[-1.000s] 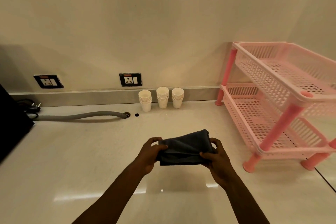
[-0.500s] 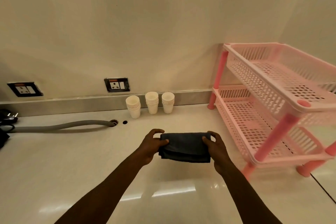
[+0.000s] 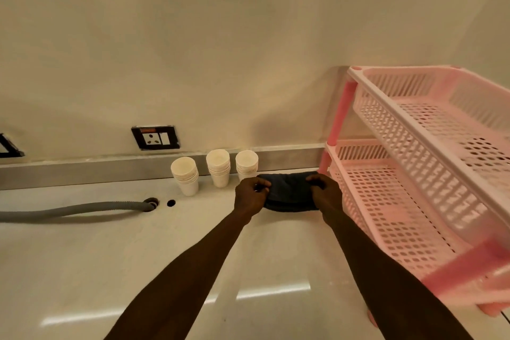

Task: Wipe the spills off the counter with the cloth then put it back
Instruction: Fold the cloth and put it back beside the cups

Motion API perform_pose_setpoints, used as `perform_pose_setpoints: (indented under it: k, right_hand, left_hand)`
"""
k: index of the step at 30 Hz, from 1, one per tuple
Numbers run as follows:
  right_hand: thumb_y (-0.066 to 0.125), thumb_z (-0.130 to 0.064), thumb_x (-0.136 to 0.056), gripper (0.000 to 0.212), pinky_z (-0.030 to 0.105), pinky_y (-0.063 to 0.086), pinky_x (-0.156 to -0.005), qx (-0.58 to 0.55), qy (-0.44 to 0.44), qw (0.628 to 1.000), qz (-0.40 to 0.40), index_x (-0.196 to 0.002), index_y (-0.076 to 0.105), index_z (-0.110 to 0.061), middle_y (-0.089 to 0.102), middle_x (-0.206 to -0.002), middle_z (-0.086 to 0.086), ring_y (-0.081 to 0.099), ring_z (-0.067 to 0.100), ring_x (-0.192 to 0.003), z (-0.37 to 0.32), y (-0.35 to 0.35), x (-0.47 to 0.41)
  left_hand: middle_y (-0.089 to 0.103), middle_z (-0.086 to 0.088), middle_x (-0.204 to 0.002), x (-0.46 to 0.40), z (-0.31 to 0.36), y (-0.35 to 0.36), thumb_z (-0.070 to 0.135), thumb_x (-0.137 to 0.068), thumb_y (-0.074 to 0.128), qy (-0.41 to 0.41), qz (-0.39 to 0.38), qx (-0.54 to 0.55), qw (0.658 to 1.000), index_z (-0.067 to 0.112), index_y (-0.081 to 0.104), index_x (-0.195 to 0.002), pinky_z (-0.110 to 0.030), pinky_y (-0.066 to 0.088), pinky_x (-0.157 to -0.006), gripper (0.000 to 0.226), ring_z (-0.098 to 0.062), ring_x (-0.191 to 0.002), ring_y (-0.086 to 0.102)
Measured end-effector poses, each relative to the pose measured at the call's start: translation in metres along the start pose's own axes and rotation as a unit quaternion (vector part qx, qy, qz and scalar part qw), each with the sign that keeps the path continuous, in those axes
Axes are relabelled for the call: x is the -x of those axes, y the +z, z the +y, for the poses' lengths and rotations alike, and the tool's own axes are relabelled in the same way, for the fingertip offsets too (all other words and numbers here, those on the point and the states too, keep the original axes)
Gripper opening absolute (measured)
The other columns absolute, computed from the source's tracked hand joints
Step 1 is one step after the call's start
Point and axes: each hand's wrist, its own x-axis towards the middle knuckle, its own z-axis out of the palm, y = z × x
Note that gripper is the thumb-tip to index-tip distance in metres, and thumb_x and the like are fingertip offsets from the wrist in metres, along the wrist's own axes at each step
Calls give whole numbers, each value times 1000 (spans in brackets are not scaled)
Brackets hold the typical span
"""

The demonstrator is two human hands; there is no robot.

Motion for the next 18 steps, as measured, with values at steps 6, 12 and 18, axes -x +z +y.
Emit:
perform_pose_setpoints:
  k: [6,12,18]
  right_hand:
    - [57,9,-86,54,12,47,-58,91,-38,994,-46,-129,61,-24,58,-134,8,58,20,-97,13,3,-30]
    - [58,-4,-95,55,40,38,-113,203,-36,976,-69,-147,46,-16,36,-158,13,40,33,-141,26,18,-44]
    - [55,-25,-99,40,40,26,-120,378,-198,904,-12,-137,55,-16,45,-153,9,36,26,-144,38,38,-22]
  left_hand:
    - [63,-17,-124,-20,-8,25,-6,-90,63,108,39,-88,990,4,73,-107,-40,49,-107,22,-30,-118,59]
    - [30,-16,-162,-23,-29,44,4,-98,54,90,-23,-246,965,8,51,-142,-37,33,-120,45,-33,-146,36]
    - [7,-13,-169,-6,-58,69,30,-102,48,219,-33,-433,874,12,30,-155,-49,1,-127,59,-32,-156,-6]
